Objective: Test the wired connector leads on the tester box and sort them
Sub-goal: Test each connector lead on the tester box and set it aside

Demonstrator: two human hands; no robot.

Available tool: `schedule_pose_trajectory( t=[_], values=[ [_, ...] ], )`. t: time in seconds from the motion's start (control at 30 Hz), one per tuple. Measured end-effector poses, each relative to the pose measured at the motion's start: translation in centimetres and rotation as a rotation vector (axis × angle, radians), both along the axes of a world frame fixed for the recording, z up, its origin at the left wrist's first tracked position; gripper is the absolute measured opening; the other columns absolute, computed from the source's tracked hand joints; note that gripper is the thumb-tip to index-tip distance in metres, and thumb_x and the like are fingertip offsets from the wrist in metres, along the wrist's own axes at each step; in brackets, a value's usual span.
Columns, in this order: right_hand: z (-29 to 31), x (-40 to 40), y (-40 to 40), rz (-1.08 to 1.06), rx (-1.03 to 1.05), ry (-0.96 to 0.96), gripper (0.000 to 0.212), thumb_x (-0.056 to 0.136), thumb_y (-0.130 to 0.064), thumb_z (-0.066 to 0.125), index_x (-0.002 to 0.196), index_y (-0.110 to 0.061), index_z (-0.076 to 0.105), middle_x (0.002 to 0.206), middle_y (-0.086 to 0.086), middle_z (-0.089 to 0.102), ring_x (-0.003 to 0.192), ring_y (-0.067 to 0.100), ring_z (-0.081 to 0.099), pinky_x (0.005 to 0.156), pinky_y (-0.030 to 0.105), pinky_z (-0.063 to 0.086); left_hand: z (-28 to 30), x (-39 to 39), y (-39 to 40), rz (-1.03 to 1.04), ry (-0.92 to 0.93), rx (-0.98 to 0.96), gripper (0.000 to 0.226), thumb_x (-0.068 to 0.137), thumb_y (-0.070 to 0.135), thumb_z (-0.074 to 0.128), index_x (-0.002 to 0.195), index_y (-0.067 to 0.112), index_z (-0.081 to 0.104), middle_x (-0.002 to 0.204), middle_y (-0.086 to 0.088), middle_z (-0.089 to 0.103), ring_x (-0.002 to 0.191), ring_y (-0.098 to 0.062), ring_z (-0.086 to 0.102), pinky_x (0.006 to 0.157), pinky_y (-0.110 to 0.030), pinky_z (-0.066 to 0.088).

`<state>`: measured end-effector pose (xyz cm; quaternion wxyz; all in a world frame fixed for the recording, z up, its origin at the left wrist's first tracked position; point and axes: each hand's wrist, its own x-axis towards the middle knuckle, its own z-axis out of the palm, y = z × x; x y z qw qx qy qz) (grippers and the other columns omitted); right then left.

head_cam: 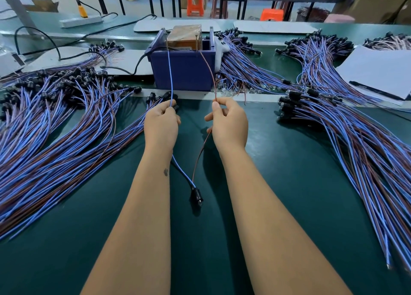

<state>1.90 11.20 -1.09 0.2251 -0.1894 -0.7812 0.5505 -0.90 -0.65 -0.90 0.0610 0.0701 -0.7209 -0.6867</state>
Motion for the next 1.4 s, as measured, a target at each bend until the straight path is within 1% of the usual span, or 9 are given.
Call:
schedule_pose_trajectory(
  t=[0.57, 0.83, 0.93, 1.0, 1.07, 1.13, 1.23, 1.33, 1.4],
  values=[
    [-0.2, 0.1, 0.0, 0.017, 0.067, -0.008, 0.017, 0.101, -0.035, 0.047, 0.11, -0.036, 0.061, 0.072, -0.012, 0.068, 0.067, 0.012, 0.066, 0.07, 0.042, 0.058, -0.1, -0.1, 0.0, 0.003, 0.0, -0.014, 0.029, 0.097, 0.011, 0.041, 0.109, 0.027, 0.062, 0.045, 0.013, 0.051, 0.039, -0.003, 0.036, 0.042, -0.018, 0.031],
    [-0.1, 0.3, -0.1, 0.027, 0.017, 0.026, 0.013, 0.1, -0.033, 0.049, 0.1, -0.041, 0.059, 0.069, -0.011, 0.069, 0.061, 0.012, 0.065, 0.068, 0.039, 0.058, 0.0, 0.1, -0.1, -0.017, -0.004, 0.006, 0.03, 0.094, 0.008, 0.04, 0.101, 0.024, 0.064, 0.048, 0.011, 0.055, 0.044, -0.008, 0.041, 0.047, -0.022, 0.035],
    [-0.1, 0.8, 0.3, 0.05, -0.118, 0.12, 0.013, 0.099, -0.026, 0.052, 0.103, -0.032, 0.063, 0.067, -0.006, 0.069, 0.054, 0.009, 0.058, 0.053, 0.024, 0.05, 0.2, 0.4, 0.2, -0.027, 0.036, 0.058, 0.026, 0.093, 0.009, 0.044, 0.092, 0.023, 0.065, 0.061, 0.011, 0.061, 0.051, -0.005, 0.052, 0.049, -0.019, 0.043],
    [0.1, 1.3, 0.6, 0.093, -0.191, 0.176, 0.013, 0.098, -0.021, 0.055, 0.103, -0.026, 0.065, 0.064, -0.004, 0.068, 0.052, 0.004, 0.056, 0.05, 0.015, 0.045, 0.1, 0.6, 0.5, -0.03, 0.098, 0.019, 0.023, 0.092, 0.012, 0.05, 0.087, 0.027, 0.067, 0.068, 0.011, 0.058, 0.054, 0.004, 0.049, 0.053, -0.013, 0.044],
    [0.4, 1.6, 0.6, 0.16, -0.219, 0.207, 0.012, 0.096, -0.017, 0.057, 0.097, -0.025, 0.067, 0.064, -0.003, 0.068, 0.055, 0.002, 0.057, 0.052, 0.016, 0.046, 0.1, 0.9, 0.8, -0.064, 0.152, -0.012, 0.021, 0.092, 0.015, 0.055, 0.084, 0.029, 0.069, 0.074, 0.007, 0.054, 0.054, 0.007, 0.045, 0.055, -0.008, 0.04],
    [0.6, 1.7, 0.4, 0.234, -0.212, 0.208, 0.011, 0.094, -0.013, 0.06, 0.091, -0.021, 0.068, 0.065, 0.0, 0.067, 0.058, 0.004, 0.06, 0.054, 0.019, 0.047, 0.2, 1.1, 1.1, -0.125, 0.147, 0.014, 0.021, 0.092, 0.015, 0.057, 0.084, 0.028, 0.071, 0.076, 0.003, 0.056, 0.059, 0.001, 0.047, 0.059, -0.012, 0.042],
    [0.6, 1.8, -0.1, 0.311, -0.141, 0.173, 0.01, 0.092, -0.009, 0.063, 0.087, -0.014, 0.069, 0.069, 0.002, 0.068, 0.061, 0.009, 0.061, 0.058, 0.024, 0.049, 0.5, 1.3, 1.5, -0.228, 0.09, 0.121, 0.022, 0.094, 0.012, 0.055, 0.087, 0.022, 0.073, 0.056, 0.009, 0.05, 0.049, -0.005, 0.042, 0.051, -0.017, 0.037],
    [0.4, 1.8, -0.2, 0.322, -0.104, 0.154, 0.009, 0.09, -0.009, 0.065, 0.083, -0.014, 0.069, 0.071, 0.003, 0.07, 0.06, 0.009, 0.061, 0.063, 0.03, 0.05, 0.6, 1.5, 1.6, -0.273, 0.06, 0.18, 0.022, 0.096, 0.016, 0.052, 0.086, 0.019, 0.072, 0.053, 0.007, 0.042, 0.047, -0.007, 0.035, 0.053, -0.022, 0.031],
    [0.5, 1.8, -0.1, 0.341, -0.114, 0.146, 0.009, 0.089, -0.01, 0.067, 0.081, -0.015, 0.069, 0.068, 0.0, 0.068, 0.059, 0.008, 0.06, 0.062, 0.028, 0.05, 0.7, 1.6, 1.6, -0.254, 0.056, 0.198, 0.022, 0.096, 0.017, 0.054, 0.081, 0.019, 0.07, 0.053, 0.006, 0.043, 0.048, -0.007, 0.036, 0.053, -0.022, 0.031]
  ],
)
